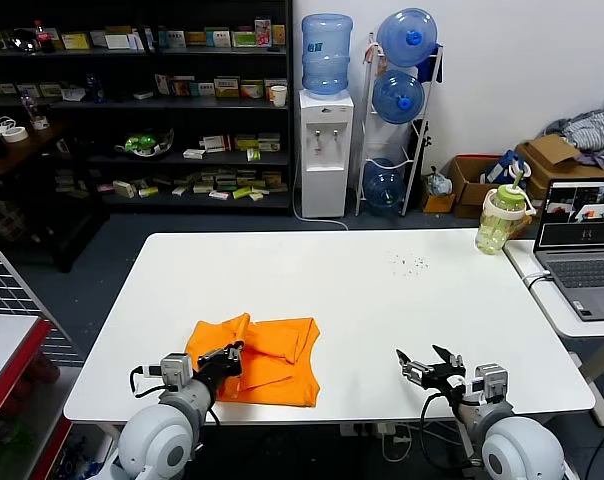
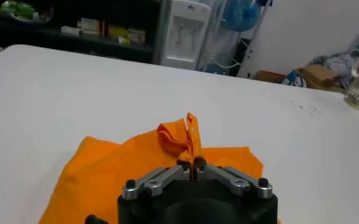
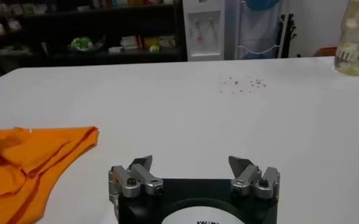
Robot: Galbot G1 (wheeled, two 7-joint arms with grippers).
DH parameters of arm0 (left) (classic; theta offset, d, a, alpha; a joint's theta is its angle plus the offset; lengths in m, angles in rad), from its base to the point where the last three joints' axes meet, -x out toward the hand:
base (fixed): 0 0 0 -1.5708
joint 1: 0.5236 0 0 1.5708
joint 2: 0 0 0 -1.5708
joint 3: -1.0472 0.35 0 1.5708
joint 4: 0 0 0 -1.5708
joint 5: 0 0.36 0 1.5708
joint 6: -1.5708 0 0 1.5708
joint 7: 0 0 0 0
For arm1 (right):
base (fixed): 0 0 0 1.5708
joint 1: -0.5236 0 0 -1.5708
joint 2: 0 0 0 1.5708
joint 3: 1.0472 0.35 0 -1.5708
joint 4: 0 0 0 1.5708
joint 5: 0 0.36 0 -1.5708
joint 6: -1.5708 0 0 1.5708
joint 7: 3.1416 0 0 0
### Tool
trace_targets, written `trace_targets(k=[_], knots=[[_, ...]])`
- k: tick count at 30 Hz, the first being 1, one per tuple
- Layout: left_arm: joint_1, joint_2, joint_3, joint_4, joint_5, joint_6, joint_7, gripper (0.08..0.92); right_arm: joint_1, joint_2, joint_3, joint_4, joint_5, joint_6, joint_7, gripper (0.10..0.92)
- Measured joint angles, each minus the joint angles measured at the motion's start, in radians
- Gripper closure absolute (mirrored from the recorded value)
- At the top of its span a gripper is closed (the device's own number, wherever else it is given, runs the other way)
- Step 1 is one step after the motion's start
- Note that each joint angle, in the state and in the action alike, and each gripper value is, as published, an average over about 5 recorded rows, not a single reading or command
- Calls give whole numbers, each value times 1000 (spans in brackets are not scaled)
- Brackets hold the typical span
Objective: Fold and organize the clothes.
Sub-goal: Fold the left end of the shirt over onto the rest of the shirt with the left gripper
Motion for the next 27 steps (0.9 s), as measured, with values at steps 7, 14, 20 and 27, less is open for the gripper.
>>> trace_targets(k=[7, 14, 20, 27], knots=[[-28, -67, 39, 12, 0, 8, -23, 888, 10, 1, -5, -10, 0, 1, -1, 203], [-53, -119, 69, 36, 6, 16, -32, 884, 18, 3, -10, -18, 0, 0, -1, 203], [-62, -154, 75, 46, -4, 20, -34, 762, 24, 3, -13, -28, 1, 0, -1, 203], [-54, -161, 67, 30, -43, 26, -50, 563, 35, 3, -22, -38, 1, 1, -2, 203]])
